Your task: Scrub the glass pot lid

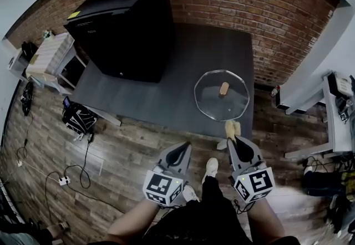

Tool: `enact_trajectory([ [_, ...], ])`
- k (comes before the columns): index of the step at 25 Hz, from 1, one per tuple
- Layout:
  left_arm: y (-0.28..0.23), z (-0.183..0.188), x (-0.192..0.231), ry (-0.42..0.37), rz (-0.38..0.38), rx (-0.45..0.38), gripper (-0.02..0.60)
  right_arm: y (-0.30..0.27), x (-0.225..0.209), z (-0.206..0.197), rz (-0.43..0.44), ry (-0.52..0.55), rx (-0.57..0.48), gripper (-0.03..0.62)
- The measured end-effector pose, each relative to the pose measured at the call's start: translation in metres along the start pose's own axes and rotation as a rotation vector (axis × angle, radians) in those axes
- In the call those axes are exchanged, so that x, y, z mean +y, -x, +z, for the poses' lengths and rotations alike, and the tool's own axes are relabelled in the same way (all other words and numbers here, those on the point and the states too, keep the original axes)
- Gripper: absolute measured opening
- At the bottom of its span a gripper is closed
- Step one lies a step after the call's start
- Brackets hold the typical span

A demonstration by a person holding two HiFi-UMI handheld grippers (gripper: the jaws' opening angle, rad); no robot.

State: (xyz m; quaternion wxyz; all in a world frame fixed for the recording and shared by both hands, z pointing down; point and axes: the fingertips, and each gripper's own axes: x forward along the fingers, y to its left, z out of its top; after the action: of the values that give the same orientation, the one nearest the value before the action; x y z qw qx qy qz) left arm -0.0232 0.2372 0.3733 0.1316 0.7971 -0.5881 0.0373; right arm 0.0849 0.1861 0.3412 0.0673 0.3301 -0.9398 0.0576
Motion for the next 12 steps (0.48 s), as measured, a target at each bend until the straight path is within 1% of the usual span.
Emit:
enact_trajectory([
  [4,-0.03,-0.001,0.007,-0.002,0.015,0.022,0.031,-0.016,-0.025,-0.008,0.005,-0.007,0.019,0.041],
  [12,-0.096,-0.009,0.023,0.007,0.015,0.072,0.031,-0.057,-0.073,-0.027,0.022,-0.031,0.086,0.041],
])
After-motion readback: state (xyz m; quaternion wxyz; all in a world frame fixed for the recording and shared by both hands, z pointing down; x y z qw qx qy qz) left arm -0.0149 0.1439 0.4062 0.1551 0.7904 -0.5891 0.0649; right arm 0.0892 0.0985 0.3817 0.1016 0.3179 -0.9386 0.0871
